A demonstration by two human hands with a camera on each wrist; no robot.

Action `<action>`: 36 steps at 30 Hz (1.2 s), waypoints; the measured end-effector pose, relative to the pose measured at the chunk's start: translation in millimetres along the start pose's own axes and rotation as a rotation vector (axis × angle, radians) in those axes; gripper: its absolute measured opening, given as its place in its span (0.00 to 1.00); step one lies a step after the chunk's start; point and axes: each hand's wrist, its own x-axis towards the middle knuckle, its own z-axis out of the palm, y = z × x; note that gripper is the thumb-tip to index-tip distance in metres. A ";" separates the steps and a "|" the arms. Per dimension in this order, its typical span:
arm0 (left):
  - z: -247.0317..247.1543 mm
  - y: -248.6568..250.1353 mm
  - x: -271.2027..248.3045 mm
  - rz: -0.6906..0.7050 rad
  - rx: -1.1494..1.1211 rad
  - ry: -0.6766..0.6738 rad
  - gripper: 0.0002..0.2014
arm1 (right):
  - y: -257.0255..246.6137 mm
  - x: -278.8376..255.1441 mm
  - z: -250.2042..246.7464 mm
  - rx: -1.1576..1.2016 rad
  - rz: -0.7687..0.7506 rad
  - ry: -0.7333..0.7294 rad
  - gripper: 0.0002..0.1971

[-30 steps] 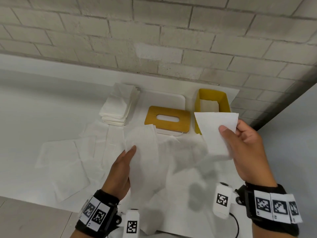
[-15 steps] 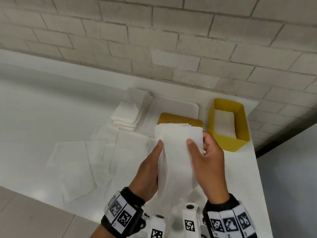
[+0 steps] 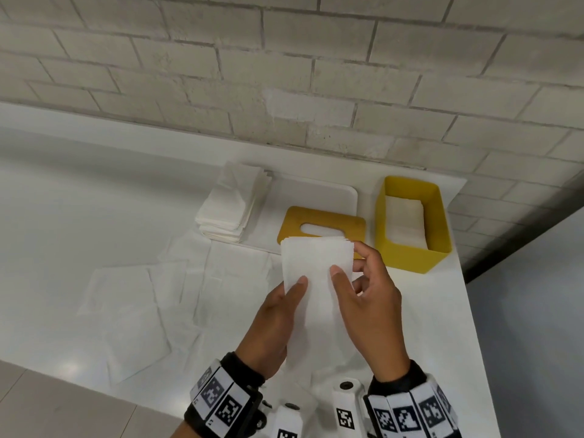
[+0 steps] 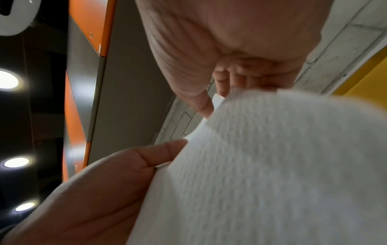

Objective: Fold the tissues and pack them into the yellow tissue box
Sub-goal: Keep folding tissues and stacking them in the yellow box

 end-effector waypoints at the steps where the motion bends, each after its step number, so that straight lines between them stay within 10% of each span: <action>1: -0.6 0.7 -0.2 0.006 -0.029 0.006 0.17 | 3.6 -1.1 -1.1 -0.029 0.017 -0.002 0.23; 5: -3.6 5.5 -0.8 0.022 -0.211 0.036 0.19 | 18.1 -6.3 -4.5 0.312 0.322 -0.291 0.35; 8: -7.6 6.7 -0.2 0.029 -0.328 0.045 0.24 | 22.7 -13.5 -9.1 0.377 0.373 -0.510 0.24; 18: -55.1 9.2 10.0 0.485 0.256 0.217 0.15 | 17.0 10.1 -52.6 -0.094 0.032 -0.237 0.10; 26: -84.4 -19.0 22.5 0.474 0.942 0.176 0.19 | 60.6 6.5 -42.2 -0.448 -0.074 -0.301 0.08; 36: -78.7 -20.6 25.4 0.543 0.996 0.143 0.14 | 63.4 5.0 -42.4 -0.444 -0.099 -0.319 0.08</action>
